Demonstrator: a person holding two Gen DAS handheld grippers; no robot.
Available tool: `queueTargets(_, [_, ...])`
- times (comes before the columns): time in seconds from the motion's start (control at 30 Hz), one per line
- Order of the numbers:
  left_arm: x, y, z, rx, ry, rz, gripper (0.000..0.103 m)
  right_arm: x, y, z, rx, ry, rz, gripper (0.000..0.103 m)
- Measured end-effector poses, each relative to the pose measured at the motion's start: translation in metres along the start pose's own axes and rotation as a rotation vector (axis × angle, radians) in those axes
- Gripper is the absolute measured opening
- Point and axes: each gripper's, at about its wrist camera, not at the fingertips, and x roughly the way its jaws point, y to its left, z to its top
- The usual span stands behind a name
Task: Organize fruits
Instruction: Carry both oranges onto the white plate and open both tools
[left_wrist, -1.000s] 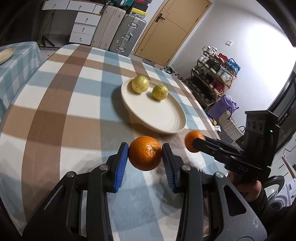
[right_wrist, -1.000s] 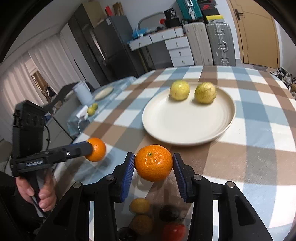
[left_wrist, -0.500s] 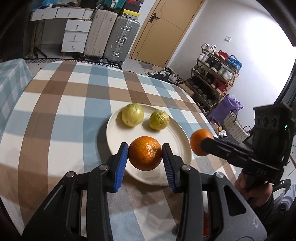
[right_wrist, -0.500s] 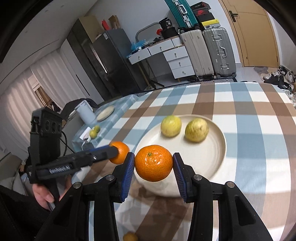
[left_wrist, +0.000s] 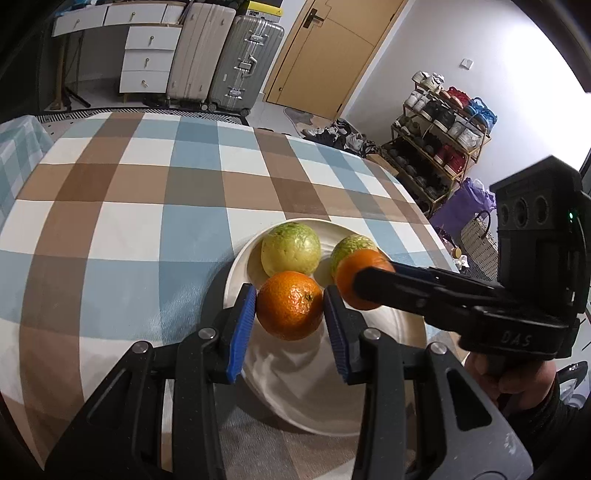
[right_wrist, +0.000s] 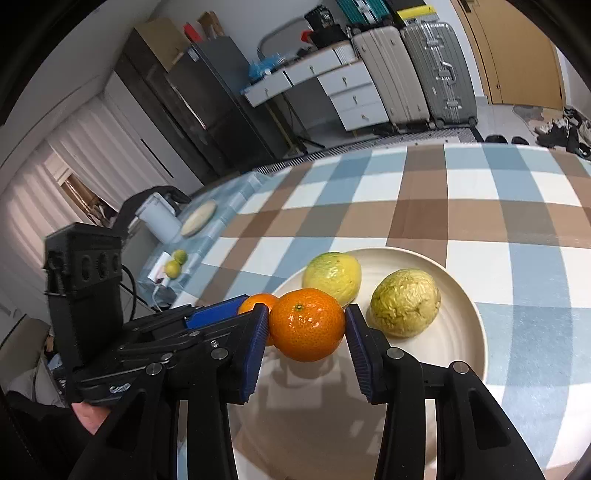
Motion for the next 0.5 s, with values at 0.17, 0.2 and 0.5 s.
queueTargets(0.17, [0.008, 0.005, 0.002, 0.003, 0.011, -0.001, 0.035, 0.014, -0.007, 0.006, 0.021, 0.03, -0.023, 0.043])
queueTargets(0.2, [0.008, 0.004, 0.001, 0.006, 0.012, 0.0, 0.035, 0.014, -0.007, 0.005, 0.023, 0.032, -0.026, 0.043])
queueTargets(0.5, [0.007, 0.004, -0.001, 0.005, 0.01, 0.01, 0.035, 0.029, -0.006, 0.003, 0.014, 0.079, -0.055, 0.044])
